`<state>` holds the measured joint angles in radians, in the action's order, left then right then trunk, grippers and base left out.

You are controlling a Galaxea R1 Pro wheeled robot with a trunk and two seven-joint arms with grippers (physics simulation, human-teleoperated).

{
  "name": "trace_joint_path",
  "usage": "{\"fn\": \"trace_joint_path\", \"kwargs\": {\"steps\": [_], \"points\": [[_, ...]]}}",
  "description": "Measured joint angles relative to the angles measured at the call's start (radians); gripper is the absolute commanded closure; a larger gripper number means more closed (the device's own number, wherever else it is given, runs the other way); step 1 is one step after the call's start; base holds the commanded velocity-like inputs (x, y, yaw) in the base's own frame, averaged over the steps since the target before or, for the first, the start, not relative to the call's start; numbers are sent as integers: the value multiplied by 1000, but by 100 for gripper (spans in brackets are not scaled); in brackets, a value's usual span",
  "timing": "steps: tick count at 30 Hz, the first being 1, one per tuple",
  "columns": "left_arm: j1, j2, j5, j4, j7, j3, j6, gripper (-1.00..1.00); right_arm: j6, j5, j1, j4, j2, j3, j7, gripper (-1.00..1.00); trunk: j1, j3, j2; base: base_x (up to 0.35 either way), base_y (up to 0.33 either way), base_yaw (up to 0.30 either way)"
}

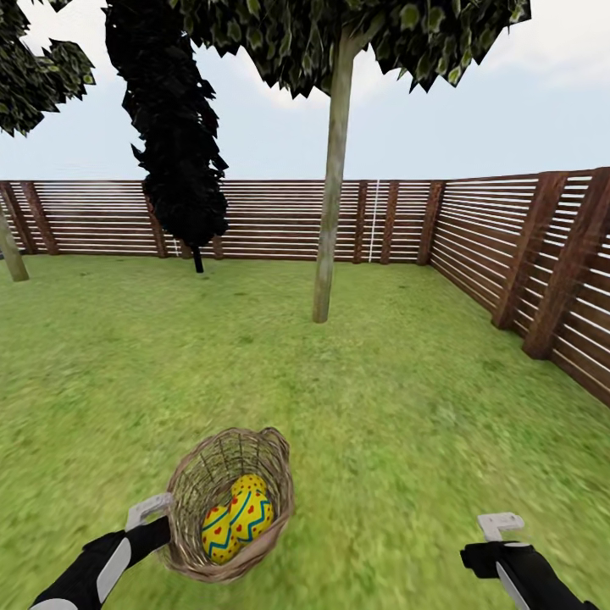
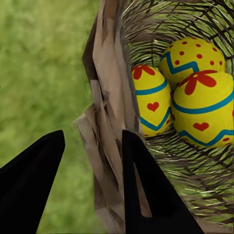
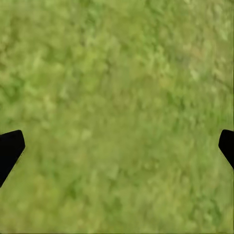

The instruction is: Take the three Easter eggs out of the wicker basket on the lawn in the garden, then place them on the lawn next to a single tree (choose any tree) so that all three eggs are next to the same tree and none are left in the basket.

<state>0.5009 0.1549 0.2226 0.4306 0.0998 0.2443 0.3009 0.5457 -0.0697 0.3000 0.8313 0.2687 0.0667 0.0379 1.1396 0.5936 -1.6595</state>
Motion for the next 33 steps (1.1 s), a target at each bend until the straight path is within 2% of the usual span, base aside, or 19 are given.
{"fn": "trace_joint_path", "kwargs": {"steps": [3,7,17,25,28,33], "points": [[0,0,-2,0,1,-2,2,100,0,0,0,0,0,0,1,-100,0,0,0,171,295,0],[0,0,-4,3,3,-5,48,100,0,0,0,0,0,0,1,-100,0,0,0,153,311,0],[0,-1,-1,3,3,-5,52,100,0,-1,0,0,0,0,-3,-100,0,0,0,216,289,-16],[0,-3,-1,3,3,-6,52,100,0,-5,0,1,-5,2,-4,-100,0,-2,0,181,308,-105],[0,-3,-9,1,3,-5,52,100,1,-5,0,0,-3,2,-7,-100,0,-2,0,180,308,-262],[0,-4,-1,1,3,-6,52,100,1,-5,0,0,-1,0,-6,-100,0,-2,0,183,308,-299]]}}
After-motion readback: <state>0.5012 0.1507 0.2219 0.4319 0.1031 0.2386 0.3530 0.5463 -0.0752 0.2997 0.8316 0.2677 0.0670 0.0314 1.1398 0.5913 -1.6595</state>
